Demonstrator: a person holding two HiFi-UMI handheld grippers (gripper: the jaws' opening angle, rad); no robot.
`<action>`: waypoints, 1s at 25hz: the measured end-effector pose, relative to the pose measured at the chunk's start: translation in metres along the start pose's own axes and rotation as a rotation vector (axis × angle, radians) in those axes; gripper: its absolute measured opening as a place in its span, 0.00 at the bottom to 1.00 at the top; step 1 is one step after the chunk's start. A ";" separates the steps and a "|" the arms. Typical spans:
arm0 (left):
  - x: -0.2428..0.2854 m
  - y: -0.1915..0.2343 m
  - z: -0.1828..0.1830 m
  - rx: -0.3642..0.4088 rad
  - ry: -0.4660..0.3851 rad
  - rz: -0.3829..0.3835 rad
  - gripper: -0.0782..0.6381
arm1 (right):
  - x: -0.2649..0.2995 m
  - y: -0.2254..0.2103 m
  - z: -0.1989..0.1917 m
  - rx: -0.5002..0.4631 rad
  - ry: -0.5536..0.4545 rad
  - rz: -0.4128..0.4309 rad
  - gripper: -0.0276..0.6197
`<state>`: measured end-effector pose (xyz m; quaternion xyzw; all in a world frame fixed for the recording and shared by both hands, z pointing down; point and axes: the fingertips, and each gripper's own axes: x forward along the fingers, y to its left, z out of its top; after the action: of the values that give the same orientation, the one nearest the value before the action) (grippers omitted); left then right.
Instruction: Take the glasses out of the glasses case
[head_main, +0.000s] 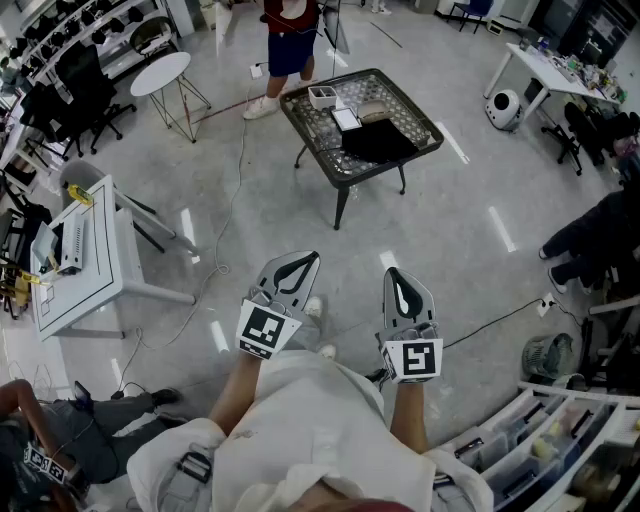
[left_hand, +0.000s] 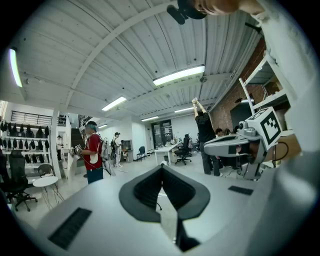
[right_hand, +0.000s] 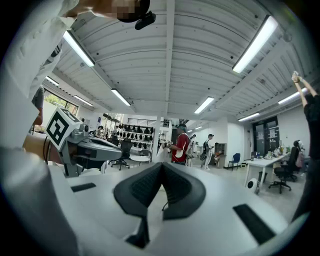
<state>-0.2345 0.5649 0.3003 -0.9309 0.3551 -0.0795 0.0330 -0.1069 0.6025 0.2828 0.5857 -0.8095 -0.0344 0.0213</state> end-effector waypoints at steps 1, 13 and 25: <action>0.001 -0.001 0.000 -0.001 0.003 0.004 0.13 | -0.001 -0.004 -0.001 -0.008 0.001 -0.005 0.05; 0.047 0.015 -0.018 -0.009 0.032 -0.004 0.13 | 0.038 -0.024 -0.024 -0.031 0.045 0.005 0.05; 0.147 0.088 -0.012 -0.003 0.030 -0.058 0.13 | 0.146 -0.083 -0.027 -0.042 0.074 -0.030 0.05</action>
<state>-0.1861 0.4007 0.3198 -0.9395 0.3285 -0.0941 0.0238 -0.0725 0.4371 0.3021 0.5982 -0.7983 -0.0300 0.0633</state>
